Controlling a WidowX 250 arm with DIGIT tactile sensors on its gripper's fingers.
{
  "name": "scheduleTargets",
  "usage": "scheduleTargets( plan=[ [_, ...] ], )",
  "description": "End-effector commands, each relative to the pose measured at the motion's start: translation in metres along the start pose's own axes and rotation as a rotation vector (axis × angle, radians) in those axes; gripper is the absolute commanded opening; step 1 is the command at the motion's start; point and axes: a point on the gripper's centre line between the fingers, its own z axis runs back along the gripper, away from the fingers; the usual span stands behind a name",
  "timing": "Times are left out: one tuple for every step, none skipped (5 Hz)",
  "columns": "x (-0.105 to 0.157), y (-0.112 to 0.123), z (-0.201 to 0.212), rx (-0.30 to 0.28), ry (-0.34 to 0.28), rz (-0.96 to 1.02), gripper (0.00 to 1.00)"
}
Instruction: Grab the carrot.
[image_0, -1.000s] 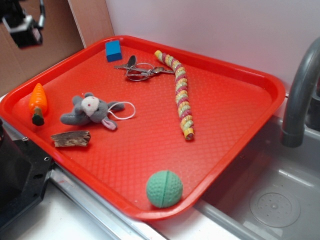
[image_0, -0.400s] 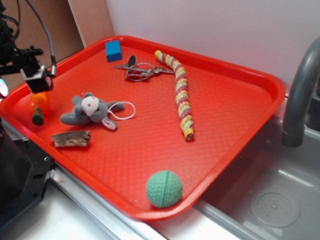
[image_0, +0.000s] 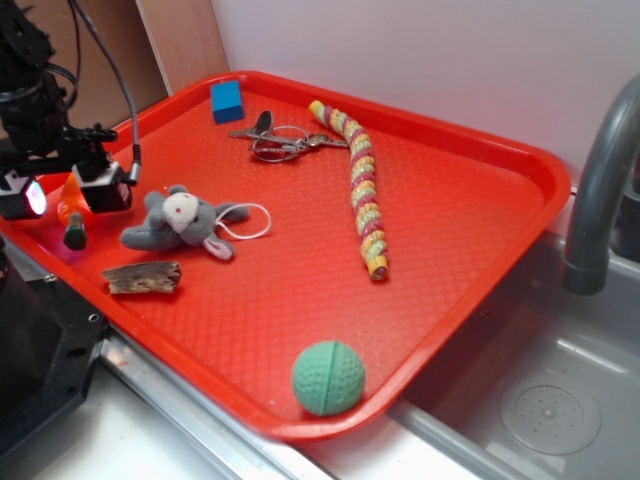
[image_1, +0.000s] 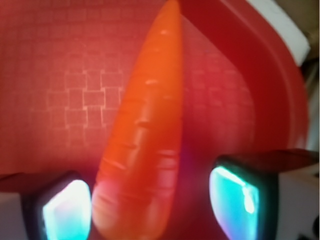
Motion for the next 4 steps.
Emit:
scheduleTargets(
  plan=[
    [0.001,0.006,0.002,0.022,0.027,-0.071,0.00],
    [0.001,0.008,0.021,0.034,0.025,-0.188,0.00],
    [-0.001,0.001,0.071,0.001,0.003,-0.397,0.00],
    [0.010,-0.036,0.122,-0.013,-0.017,-0.526,0.00]
  ],
)
